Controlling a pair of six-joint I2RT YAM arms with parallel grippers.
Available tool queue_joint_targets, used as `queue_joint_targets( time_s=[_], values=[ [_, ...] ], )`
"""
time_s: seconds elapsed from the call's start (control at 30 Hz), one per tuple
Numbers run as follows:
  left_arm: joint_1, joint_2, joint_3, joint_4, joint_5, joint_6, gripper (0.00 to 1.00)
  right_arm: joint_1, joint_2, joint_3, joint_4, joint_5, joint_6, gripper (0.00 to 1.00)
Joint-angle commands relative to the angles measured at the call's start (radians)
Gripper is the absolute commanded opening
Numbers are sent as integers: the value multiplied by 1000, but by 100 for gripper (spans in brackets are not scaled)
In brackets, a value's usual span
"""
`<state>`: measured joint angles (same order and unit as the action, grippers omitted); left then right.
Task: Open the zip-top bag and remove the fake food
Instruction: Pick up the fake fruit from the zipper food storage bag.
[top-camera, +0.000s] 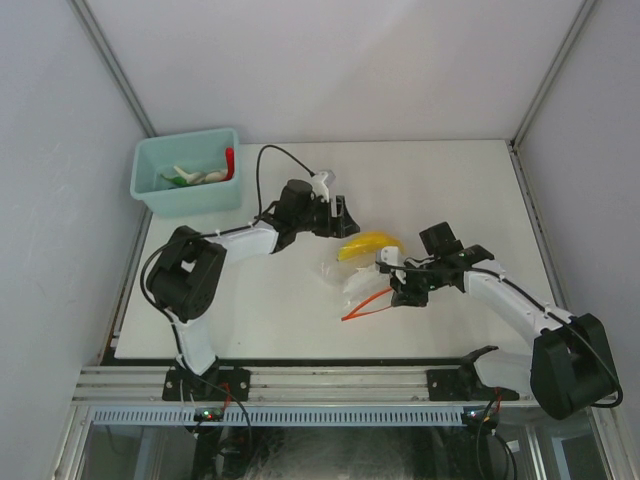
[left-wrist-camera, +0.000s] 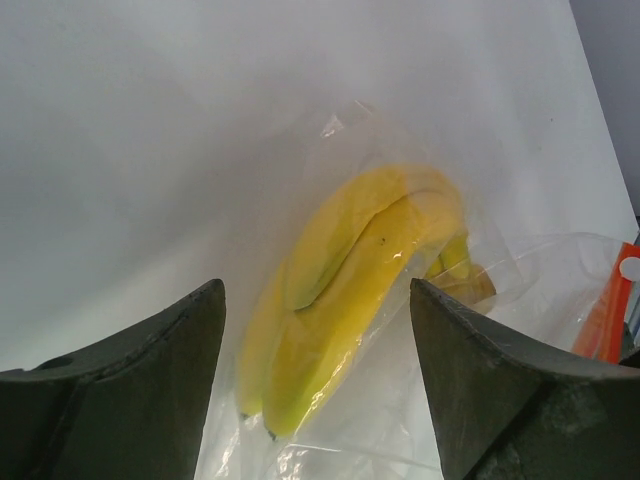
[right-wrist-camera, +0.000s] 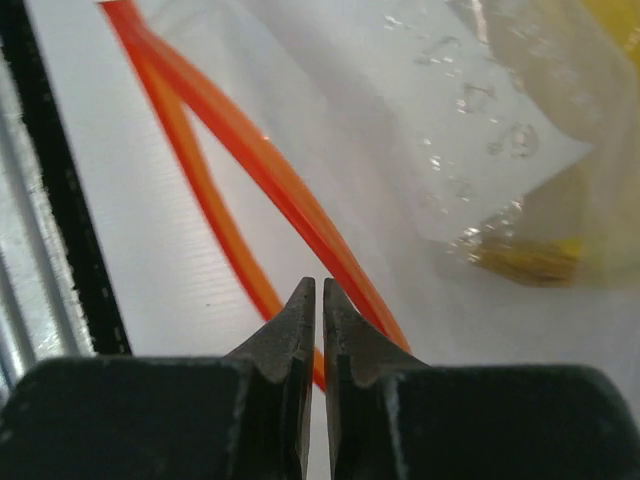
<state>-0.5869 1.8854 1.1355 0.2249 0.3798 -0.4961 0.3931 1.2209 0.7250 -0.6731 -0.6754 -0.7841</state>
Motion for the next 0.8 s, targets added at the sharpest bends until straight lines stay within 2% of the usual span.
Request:
queue_joint_targets(
  time_s=[0.0,0.1,0.27,0.53,0.63,0.77],
  values=[
    [-23,40,42,93,30,-46,78,-1,5,1,163,146,154,5],
    [-38,61,30,111,36,-67,75,-33,6,-10,225,187,239,6],
    [-55,82,31,113,46,-75,61,-117,32,-18,305,206,391,9],
    [-57,102,35,101,59,-102,47,-149,66,-18,327,201,423,15],
    [-59,110,33,102,71,-116,37,-165,89,-17,345,233,436,18],
    [-59,118,26,103,74,-132,35,-199,114,-17,376,305,492,22]
  ],
)
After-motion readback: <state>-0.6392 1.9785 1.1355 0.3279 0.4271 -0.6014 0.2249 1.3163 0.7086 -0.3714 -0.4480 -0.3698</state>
